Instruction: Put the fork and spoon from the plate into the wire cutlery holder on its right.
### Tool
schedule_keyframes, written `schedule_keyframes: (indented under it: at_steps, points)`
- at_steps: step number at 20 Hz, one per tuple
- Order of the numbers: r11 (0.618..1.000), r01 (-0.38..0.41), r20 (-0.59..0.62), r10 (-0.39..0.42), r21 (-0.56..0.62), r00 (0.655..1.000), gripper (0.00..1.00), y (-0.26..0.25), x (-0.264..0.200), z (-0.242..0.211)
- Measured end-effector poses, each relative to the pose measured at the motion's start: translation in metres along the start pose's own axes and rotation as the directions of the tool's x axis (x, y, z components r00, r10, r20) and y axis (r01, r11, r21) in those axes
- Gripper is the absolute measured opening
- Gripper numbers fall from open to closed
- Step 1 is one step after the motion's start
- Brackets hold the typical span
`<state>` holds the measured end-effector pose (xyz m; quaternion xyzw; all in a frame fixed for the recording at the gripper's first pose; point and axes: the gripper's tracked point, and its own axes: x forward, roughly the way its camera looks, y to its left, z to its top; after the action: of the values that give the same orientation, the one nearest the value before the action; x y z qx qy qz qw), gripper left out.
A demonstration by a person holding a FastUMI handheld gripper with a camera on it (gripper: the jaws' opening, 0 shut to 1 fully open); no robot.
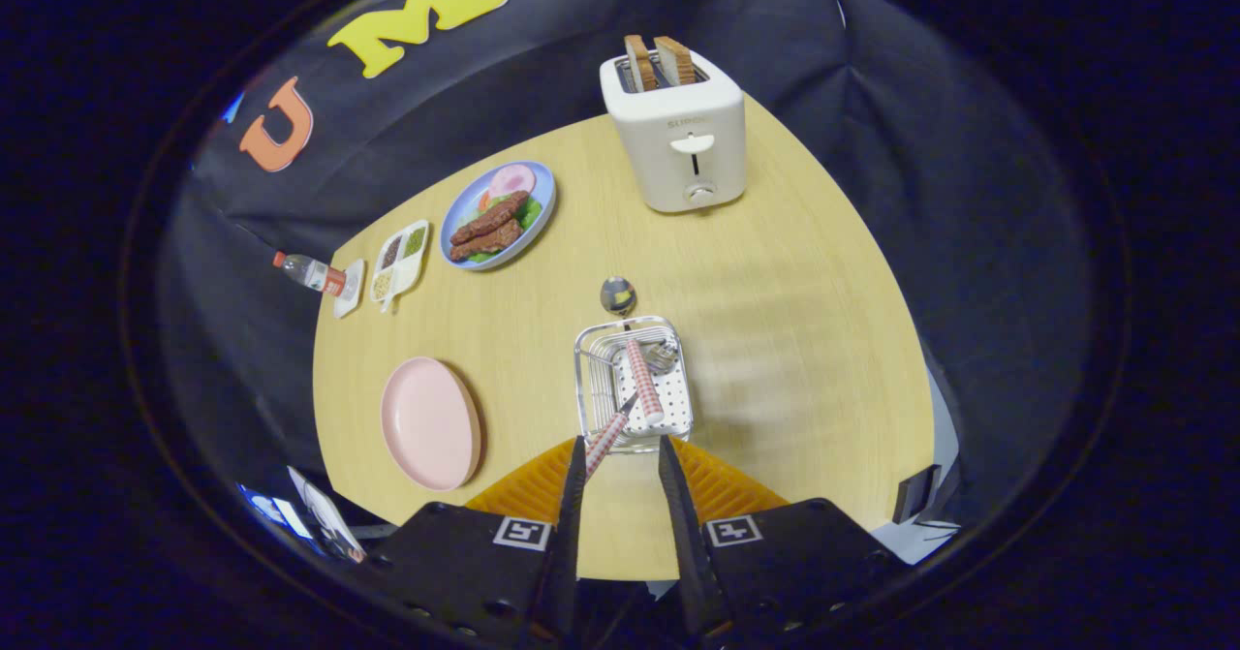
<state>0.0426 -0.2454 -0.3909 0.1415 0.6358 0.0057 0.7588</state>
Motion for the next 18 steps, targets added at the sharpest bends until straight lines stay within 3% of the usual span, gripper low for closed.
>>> schedule_keyframes:
  at_steps: [4, 10, 11, 15, 18]
  points:
    - [1.000, -0.014, 0.049, 0.014, 0.006, 0.999, 0.44, 0.011, -0.013, 0.000]
    - [0.998, 0.007, 0.187, 0.006, -0.065, 0.982, 0.64, 0.047, -0.044, 0.010]
    - [0.997, 0.005, 0.217, 0.013, -0.079, 0.976, 0.72, 0.057, -0.050, 0.011]
    - [0.992, 0.013, 0.331, 0.031, -0.129, 0.943, 0.88, 0.101, -0.074, 0.014]
    - [0.985, 0.022, 0.445, 0.058, -0.173, 0.894, 0.94, 0.141, -0.103, 0.019]
